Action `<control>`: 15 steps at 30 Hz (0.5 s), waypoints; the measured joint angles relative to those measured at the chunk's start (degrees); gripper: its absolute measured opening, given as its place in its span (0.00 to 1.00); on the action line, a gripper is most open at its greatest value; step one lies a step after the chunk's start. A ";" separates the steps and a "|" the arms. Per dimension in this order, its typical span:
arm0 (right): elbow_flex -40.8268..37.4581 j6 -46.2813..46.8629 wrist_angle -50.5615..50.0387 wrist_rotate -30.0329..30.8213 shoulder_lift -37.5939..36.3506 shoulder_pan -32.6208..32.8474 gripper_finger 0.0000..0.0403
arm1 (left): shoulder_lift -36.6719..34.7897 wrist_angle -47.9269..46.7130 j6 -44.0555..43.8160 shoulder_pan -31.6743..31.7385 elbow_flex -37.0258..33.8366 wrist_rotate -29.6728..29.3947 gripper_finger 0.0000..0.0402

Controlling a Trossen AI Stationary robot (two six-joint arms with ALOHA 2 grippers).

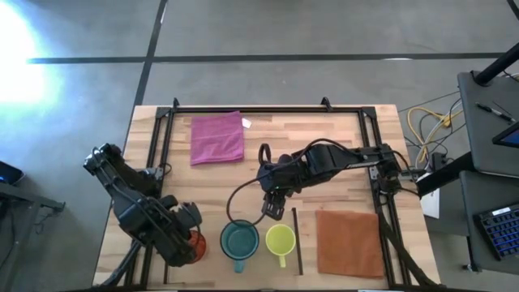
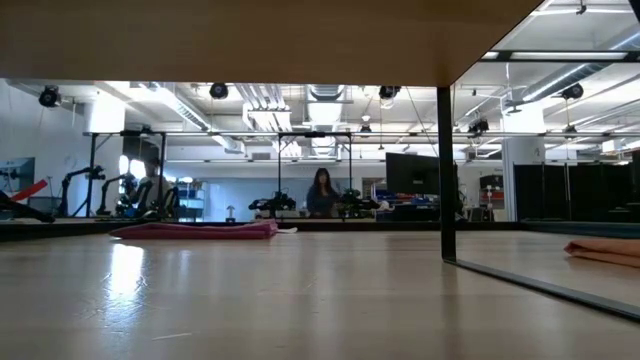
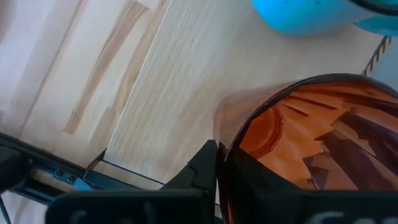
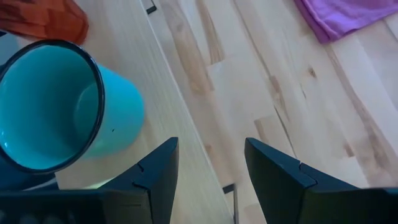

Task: Stack small to large cups/mugs on shelf
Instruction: Put the brown cup on the shelf

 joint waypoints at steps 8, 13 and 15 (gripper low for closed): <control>0.00 -0.02 -0.28 0.30 0.00 0.00 0.44 | -0.03 0.23 -0.92 -0.33 -0.57 0.16 0.11; 0.00 -0.02 -0.38 0.29 0.00 0.00 0.44 | -0.10 0.51 -0.85 -0.33 0.70 0.18 0.16; 0.00 -0.02 -0.45 0.28 0.00 0.00 0.44 | -0.12 0.70 -0.81 -0.33 1.32 0.12 0.17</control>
